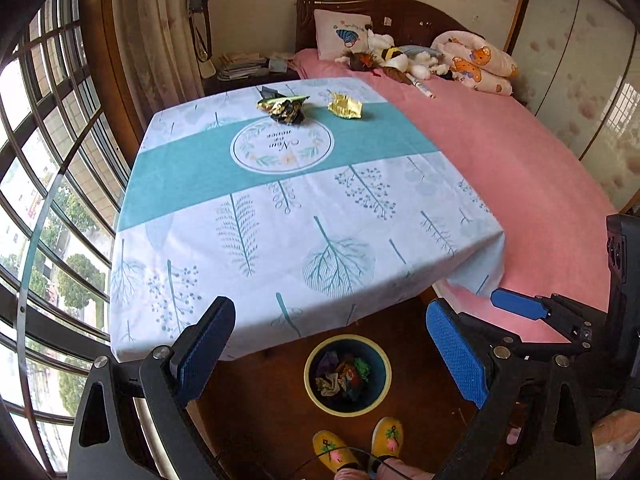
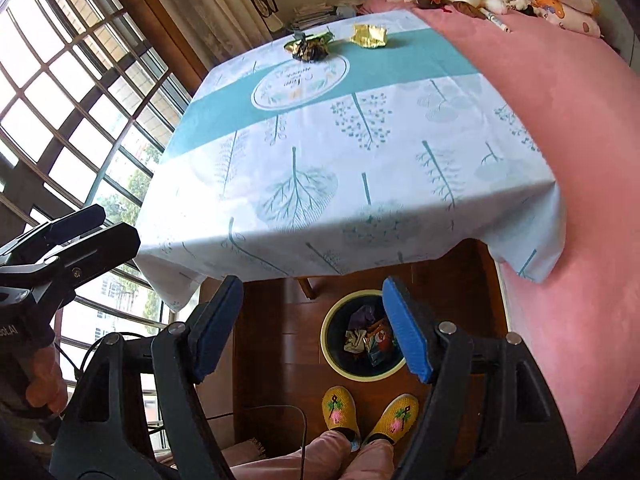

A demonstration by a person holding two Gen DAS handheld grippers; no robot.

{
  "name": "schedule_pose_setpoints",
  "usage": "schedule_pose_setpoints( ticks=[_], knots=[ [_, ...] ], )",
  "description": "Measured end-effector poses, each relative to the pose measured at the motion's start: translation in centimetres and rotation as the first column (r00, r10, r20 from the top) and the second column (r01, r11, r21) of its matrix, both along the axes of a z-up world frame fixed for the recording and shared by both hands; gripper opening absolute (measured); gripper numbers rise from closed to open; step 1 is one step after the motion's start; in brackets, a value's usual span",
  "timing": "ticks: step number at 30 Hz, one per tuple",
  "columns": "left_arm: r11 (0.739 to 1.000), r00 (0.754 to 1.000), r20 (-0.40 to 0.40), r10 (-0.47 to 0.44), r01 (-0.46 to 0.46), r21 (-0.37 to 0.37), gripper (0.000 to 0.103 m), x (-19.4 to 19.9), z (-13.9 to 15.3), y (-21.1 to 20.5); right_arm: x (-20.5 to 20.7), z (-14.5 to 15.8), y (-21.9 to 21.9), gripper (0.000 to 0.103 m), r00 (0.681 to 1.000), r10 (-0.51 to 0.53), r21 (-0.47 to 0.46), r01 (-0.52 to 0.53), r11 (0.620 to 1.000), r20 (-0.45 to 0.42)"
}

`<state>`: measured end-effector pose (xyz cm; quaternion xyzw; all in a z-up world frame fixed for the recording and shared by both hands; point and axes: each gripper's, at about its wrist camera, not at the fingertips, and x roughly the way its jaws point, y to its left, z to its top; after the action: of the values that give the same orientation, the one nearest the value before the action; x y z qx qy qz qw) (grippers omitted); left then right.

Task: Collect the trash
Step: 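Raise both tools back up toward the table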

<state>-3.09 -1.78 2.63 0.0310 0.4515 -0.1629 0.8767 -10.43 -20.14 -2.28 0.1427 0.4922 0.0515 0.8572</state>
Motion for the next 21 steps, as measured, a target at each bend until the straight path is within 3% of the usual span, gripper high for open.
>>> schedule_pose_setpoints(
  ticks=[3,9,17,21],
  knots=[
    [1.000,0.999,0.041,-0.004,0.005,-0.010,0.098,1.0,2.0,0.2,0.4,3.5,-0.2,0.070,0.998,-0.022,-0.018,0.023,1.000,0.055],
    [1.000,0.995,0.099,0.007,-0.005,-0.027,0.098,3.6,5.1,0.5,2.6,7.5,-0.6,0.070,0.990,-0.055,-0.089,0.066,0.994,0.128],
    [0.998,0.982,0.178,0.060,-0.061,0.002,0.098,8.8,7.9,0.0,7.4,9.9,-1.9,0.070,0.983,-0.082,-0.188,0.112,0.976,0.163],
    [0.995,0.981,0.167,0.100,-0.102,-0.002,0.098,13.2,8.4,-0.5,11.7,10.1,-3.2,0.069,0.985,-0.052,-0.197,0.084,0.977,0.164]
  ],
)
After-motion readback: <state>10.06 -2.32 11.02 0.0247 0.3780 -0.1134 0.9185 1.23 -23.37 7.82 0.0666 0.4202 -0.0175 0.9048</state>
